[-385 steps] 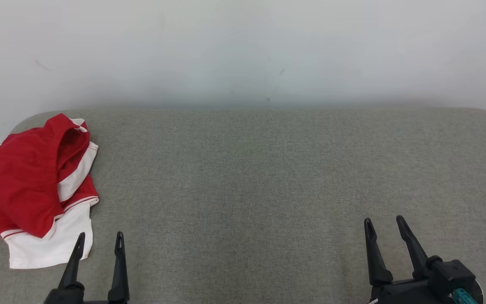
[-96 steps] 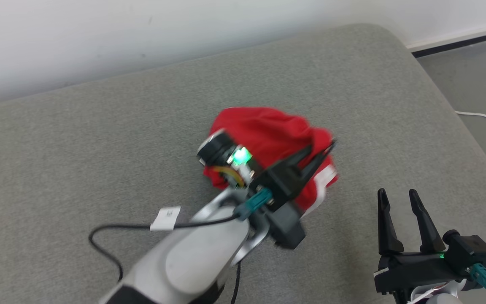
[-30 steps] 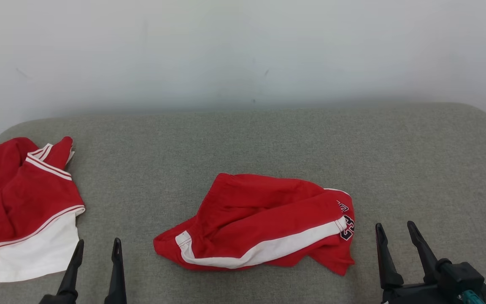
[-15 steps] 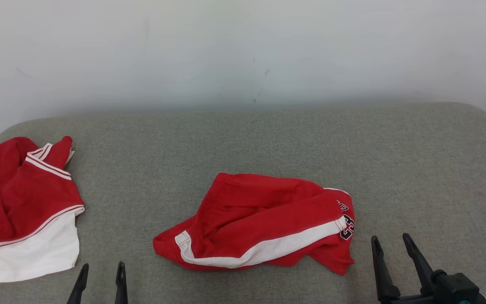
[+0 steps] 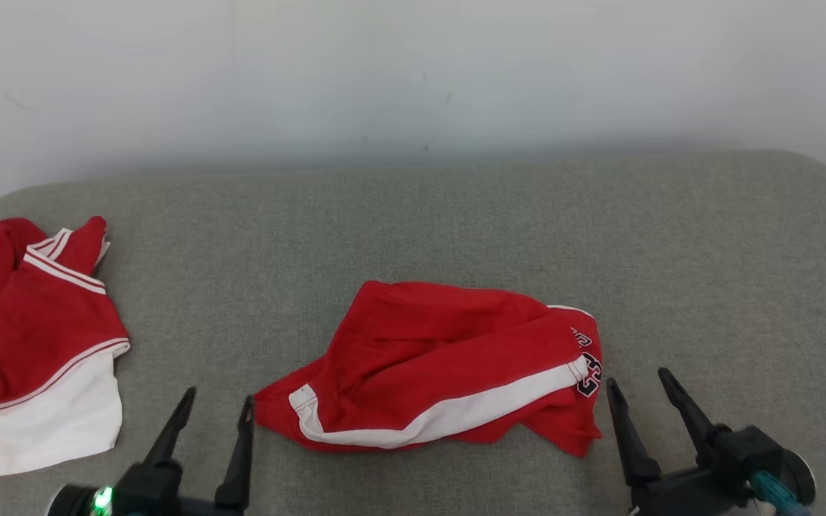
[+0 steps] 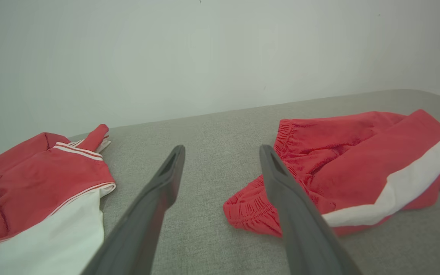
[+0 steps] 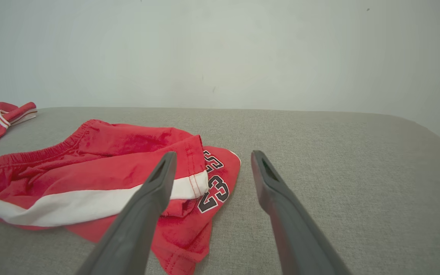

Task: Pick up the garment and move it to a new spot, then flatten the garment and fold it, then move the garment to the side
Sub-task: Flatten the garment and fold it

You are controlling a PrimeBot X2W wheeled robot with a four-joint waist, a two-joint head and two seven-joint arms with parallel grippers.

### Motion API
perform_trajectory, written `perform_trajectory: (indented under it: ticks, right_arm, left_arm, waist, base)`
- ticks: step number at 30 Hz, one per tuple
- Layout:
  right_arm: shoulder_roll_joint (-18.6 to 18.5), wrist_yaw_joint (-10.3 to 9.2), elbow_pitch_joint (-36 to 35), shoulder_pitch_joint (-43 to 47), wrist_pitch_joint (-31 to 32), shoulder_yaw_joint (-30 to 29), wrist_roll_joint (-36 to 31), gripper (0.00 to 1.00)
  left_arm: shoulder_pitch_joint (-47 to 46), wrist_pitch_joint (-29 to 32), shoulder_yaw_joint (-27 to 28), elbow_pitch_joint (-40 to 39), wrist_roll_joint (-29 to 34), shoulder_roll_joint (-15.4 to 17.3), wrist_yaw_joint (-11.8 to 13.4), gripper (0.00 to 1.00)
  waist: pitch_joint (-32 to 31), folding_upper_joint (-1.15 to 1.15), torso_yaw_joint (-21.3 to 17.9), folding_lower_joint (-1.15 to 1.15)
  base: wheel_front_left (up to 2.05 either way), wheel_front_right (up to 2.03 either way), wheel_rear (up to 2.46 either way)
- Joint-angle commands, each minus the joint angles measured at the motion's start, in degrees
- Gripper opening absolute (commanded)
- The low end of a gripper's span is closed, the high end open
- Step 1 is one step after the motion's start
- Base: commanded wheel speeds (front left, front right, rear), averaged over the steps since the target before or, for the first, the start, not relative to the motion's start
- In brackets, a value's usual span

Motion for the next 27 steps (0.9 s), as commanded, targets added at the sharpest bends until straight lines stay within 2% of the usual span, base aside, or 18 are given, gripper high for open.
perform_trajectory:
  ticks: [1, 3, 9, 16, 26, 27]
  right_arm:
    - [-0.6, -0.13, 0.7, -1.1, 0.0, 0.8, 0.5, 1.00]
    - [-1.8, -0.13, 2.6, -3.5, 0.2, 2.8, 1.5, 1.00]
    - [-4.2, -0.13, 9.6, -10.3, 0.4, 9.5, 4.8, 1.00]
    - [-5.0, -0.13, 18.1, -16.3, 0.1, 15.7, 9.1, 1.00]
    - [-4.3, -0.13, 24.2, -21.0, -0.1, 22.5, 13.4, 1.00]
    - [-4.2, -0.13, 24.6, -21.3, -0.1, 23.1, 13.9, 0.58]
  left_arm:
    - [-1.4, -0.2, -1.0, 0.9, -0.5, 0.6, -0.1, 1.00]
    - [-4.6, 0.0, -3.8, 3.6, -1.0, 2.3, -0.4, 1.00]
    - [-13.2, 0.6, -17.8, 11.1, -5.9, 8.0, -0.4, 1.00]
    - [-21.3, 0.3, -30.7, 19.7, -12.9, 11.7, -0.4, 1.00]
    - [-27.3, 0.1, -38.6, 27.0, -20.8, 12.4, -0.4, 1.00]
    - [-27.4, 0.1, -39.4, 27.2, -21.8, 12.3, -0.4, 0.36]
  waist:
    - [0.9, 0.00, -0.3, 0.00]
    - [1.9, 0.00, -0.4, 0.00]
    - [4.0, 0.00, -0.9, 0.00]
    - [5.3, 0.00, -1.2, 0.00]
    - [5.3, 0.00, -1.9, 0.00]
    - [5.3, 0.00, -1.9, 0.00]
  base:
    - [0.00, 0.00, 0.00]
    - [0.00, 0.00, 0.00]
    - [0.00, 0.00, 0.00]
    - [0.00, 0.00, 0.00]
    - [0.00, 0.00, 0.00]
    - [0.00, 0.00, 0.00]
